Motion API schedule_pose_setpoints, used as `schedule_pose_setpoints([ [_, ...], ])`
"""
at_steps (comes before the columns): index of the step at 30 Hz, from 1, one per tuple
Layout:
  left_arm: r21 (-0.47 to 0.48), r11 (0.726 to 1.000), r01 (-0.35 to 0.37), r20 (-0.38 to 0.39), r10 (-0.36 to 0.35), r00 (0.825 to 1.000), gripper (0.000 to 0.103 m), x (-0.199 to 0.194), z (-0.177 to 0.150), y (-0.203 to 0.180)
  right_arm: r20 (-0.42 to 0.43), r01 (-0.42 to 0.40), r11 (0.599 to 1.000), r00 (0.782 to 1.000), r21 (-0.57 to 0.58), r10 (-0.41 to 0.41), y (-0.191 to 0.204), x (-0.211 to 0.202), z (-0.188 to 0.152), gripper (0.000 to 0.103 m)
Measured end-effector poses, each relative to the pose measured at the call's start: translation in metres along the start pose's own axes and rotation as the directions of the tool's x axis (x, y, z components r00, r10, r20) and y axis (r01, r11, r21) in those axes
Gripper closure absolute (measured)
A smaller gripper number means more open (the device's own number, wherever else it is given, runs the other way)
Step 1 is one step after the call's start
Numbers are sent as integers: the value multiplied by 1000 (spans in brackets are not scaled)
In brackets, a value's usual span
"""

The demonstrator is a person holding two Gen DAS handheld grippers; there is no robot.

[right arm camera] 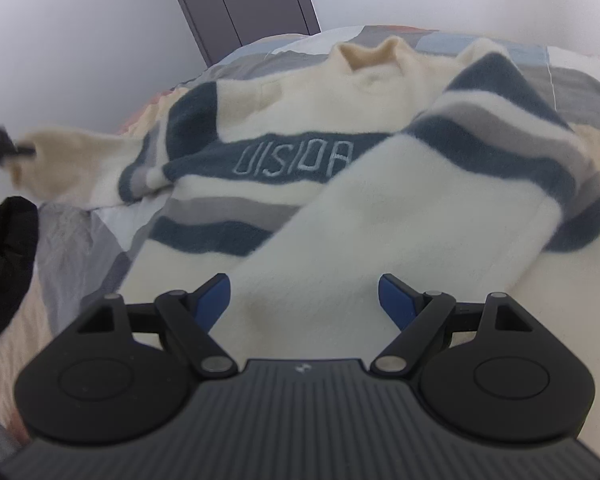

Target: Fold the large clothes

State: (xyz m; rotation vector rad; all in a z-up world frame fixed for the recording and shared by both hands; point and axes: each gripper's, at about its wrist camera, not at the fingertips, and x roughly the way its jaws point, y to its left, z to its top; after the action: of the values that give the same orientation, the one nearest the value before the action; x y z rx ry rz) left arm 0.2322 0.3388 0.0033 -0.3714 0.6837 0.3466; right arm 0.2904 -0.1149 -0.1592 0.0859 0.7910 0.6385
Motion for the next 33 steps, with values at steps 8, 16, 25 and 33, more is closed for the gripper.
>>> schedule_pose_setpoints([
  [8, 161, 957, 243, -4, -245, 969, 96, -63, 4, -151, 56, 48, 998, 997, 38, -50, -16, -34, 1, 20],
  [16, 243, 863, 443, -94, -434, 896, 96, -55, -54, -276, 109, 65, 981, 990, 181, -86, -59, -70, -6, 20],
  [25, 220, 842, 493, -243, -442, 864, 96, 34, -120, -340, 132, 98, 900, 977, 425, -168, -125, -81, -8, 20],
  [33, 127, 846, 517, -288, -468, 836, 51, 73, -139, -330, 137, 135, 883, 966, 450, -218, -140, -78, -9, 20],
])
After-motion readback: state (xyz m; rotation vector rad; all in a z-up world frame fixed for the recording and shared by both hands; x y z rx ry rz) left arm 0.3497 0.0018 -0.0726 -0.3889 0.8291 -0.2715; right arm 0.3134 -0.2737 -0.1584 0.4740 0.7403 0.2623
